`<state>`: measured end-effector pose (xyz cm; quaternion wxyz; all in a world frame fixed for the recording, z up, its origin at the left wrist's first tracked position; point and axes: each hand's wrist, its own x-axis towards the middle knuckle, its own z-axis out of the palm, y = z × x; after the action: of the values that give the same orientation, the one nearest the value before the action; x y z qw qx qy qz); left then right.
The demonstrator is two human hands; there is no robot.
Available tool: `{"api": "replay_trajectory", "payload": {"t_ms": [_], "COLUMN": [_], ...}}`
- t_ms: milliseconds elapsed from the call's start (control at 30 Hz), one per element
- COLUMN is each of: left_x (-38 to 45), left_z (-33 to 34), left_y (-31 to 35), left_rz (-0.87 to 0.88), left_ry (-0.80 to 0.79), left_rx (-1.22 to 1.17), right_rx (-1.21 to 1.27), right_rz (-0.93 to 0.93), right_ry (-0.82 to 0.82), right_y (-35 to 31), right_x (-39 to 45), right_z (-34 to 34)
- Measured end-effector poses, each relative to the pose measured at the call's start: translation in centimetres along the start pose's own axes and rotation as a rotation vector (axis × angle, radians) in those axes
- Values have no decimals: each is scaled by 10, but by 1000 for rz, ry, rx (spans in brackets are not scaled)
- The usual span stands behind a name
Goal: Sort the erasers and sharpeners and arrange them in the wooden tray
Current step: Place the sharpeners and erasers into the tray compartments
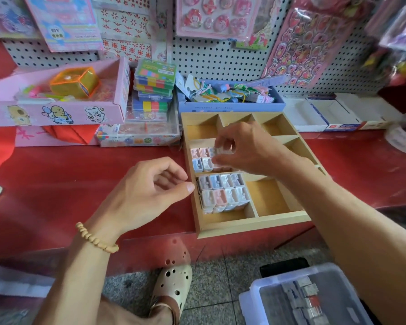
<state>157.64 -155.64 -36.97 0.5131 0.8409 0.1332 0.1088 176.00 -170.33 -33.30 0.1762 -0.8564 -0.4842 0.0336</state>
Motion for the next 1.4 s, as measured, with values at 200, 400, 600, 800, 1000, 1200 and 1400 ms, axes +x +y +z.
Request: {"api": "replay_trajectory", "payload": {"t_ms": [200, 400, 600, 800, 1000, 1200, 1400], "left_x": [-44, -90, -122, -149, -166, -169, -178], "left_z": [41, 113, 204, 286, 371, 450, 524], "left_y": [53, 89, 96, 99, 83, 22, -42], "left_rz": [108, 168, 148, 200, 232, 181, 153], "left_ry": [-143, -314, -612, -853, -1104, -1259, -1466], "left_rx": [-111, 38, 127, 182, 236, 394, 497], "right_rx": [83, 166, 362, 439, 362, 374, 374], "right_rz": [151, 381, 684, 928, 1210, 1564, 1753], "right_ry": [107, 97, 212, 448, 534, 600, 776], "right_y": [-1, 5, 17, 23, 39, 54, 60], "right_x": [-91, -224, -361, -470, -555, -614, -619], "right_z": [-53, -74, -59, -48, 0, 83, 160]}}
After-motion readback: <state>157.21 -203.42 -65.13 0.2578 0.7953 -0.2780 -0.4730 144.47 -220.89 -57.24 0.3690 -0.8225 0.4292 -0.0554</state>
